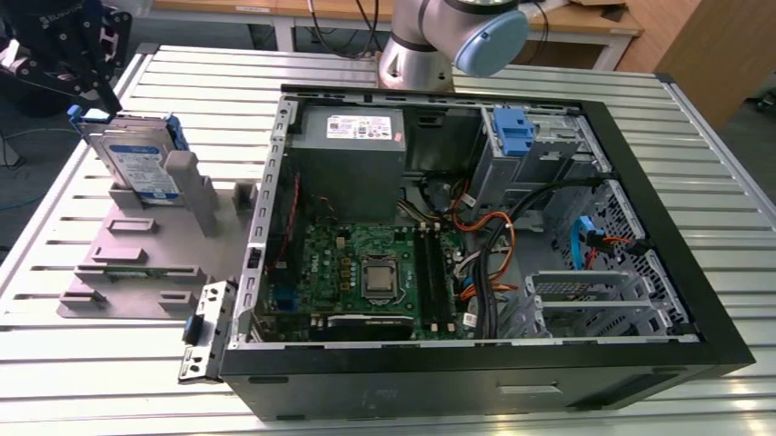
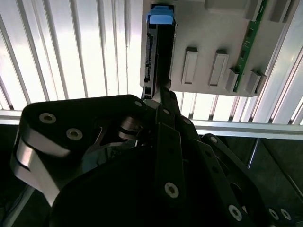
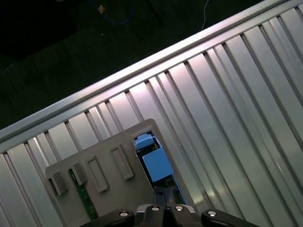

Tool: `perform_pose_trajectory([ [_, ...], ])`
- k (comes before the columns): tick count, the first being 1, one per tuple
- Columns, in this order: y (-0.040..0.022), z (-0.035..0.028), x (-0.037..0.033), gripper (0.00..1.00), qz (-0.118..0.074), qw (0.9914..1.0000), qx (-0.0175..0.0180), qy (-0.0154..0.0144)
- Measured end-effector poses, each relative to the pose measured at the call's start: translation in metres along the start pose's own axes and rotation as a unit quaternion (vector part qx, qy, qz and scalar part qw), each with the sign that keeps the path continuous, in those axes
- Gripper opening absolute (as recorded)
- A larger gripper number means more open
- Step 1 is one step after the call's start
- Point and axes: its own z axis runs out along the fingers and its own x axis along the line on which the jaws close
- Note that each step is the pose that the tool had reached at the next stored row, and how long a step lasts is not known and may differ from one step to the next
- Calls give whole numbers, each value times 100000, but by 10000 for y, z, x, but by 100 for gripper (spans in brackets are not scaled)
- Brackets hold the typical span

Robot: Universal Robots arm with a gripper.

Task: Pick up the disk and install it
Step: 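Pick up the disk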

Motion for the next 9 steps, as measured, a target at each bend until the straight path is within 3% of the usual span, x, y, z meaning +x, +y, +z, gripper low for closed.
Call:
perform_pose_trajectory([
  [9,0,0,0,11,-3280,99946,-99,149],
])
